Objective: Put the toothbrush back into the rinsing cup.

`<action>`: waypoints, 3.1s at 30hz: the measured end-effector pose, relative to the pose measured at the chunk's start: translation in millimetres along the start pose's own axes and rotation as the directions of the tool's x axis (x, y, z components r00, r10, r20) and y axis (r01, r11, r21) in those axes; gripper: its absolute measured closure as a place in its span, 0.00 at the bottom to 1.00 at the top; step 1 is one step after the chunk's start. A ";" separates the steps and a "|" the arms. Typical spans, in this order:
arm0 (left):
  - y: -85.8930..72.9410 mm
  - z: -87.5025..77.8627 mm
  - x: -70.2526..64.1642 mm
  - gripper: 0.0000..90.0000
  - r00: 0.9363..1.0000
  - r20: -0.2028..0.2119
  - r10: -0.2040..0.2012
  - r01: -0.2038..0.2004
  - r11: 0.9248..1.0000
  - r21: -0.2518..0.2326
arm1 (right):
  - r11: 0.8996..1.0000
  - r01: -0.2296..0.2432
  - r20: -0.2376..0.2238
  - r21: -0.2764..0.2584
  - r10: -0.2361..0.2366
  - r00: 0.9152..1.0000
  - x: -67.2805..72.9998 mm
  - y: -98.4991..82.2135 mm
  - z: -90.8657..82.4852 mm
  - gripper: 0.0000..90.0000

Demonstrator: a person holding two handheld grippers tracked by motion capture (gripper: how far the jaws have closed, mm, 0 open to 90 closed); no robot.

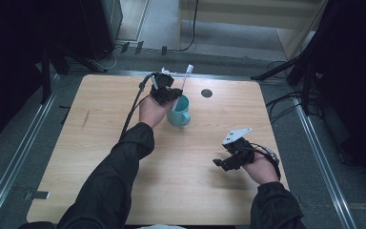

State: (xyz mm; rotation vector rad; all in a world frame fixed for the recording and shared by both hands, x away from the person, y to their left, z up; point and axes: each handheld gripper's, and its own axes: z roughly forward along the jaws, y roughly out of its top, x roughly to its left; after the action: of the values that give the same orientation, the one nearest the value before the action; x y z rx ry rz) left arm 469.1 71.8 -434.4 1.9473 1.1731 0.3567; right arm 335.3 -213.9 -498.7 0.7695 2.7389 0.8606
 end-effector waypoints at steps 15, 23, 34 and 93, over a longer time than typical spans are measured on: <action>-10.7 9.1 -0.4 0.93 1.000 0.002 0.009 -0.009 0.997 0.079 | 1.000 0.010 -0.001 0.004 -0.010 1.000 0.2 -0.1 0.8 0.26; -13.3 11.0 3.3 0.93 1.000 0.011 -0.009 0.007 0.995 0.102 | 1.000 0.018 -0.001 0.005 -0.018 1.000 0.1 -0.2 1.2 0.26; -17.5 13.8 6.5 0.93 1.000 0.023 -0.012 0.008 0.989 0.148 | 1.000 0.015 0.001 0.007 -0.015 1.000 0.1 -0.4 1.0 0.26; -5.3 -56.7 1.6 0.56 0.988 0.141 0.057 -0.092 0.962 0.258 | 1.000 0.019 -0.002 0.022 -0.019 1.000 -0.6 -1.5 2.5 0.26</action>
State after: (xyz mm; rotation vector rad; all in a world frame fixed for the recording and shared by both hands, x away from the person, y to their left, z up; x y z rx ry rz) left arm 432.8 102.7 -403.2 2.2141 1.1082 0.1104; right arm 335.9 -214.0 -501.7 0.7455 2.7568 0.8293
